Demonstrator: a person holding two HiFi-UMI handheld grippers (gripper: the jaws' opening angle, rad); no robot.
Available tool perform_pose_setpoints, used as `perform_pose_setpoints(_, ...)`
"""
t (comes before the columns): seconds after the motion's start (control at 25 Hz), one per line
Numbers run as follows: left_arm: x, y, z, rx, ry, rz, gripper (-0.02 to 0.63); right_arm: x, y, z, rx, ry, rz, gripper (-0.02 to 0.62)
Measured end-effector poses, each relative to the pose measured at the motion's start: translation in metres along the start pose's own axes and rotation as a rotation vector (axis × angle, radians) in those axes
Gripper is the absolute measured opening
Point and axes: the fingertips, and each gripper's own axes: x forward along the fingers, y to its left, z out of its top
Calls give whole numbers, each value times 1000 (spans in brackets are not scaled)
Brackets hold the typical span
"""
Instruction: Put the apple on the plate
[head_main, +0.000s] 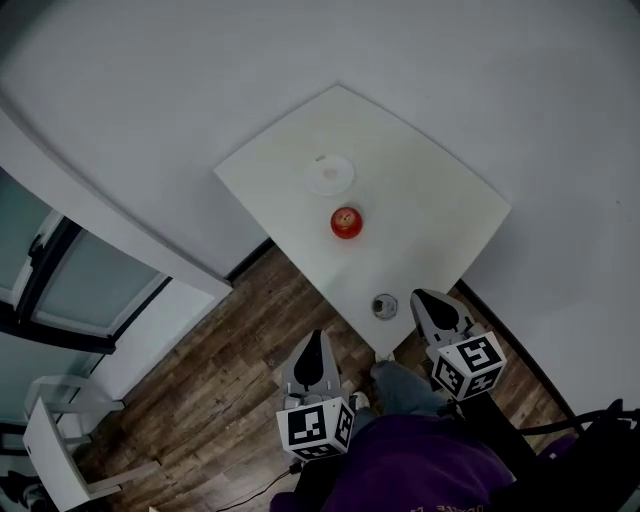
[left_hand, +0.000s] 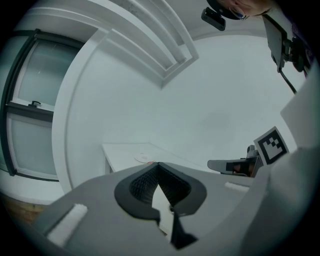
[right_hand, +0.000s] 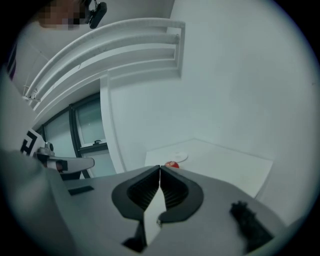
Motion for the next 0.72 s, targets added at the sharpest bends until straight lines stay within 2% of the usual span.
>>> perform_pose_setpoints(0.36, 52, -14, 29, -4, -16, 53, 8, 48, -37, 33, -19, 28, 89, 9)
perform_pose_setpoints(0.72, 73, -7, 27, -21, -13, 129, 8, 86, -50, 32, -45, 56, 162, 11)
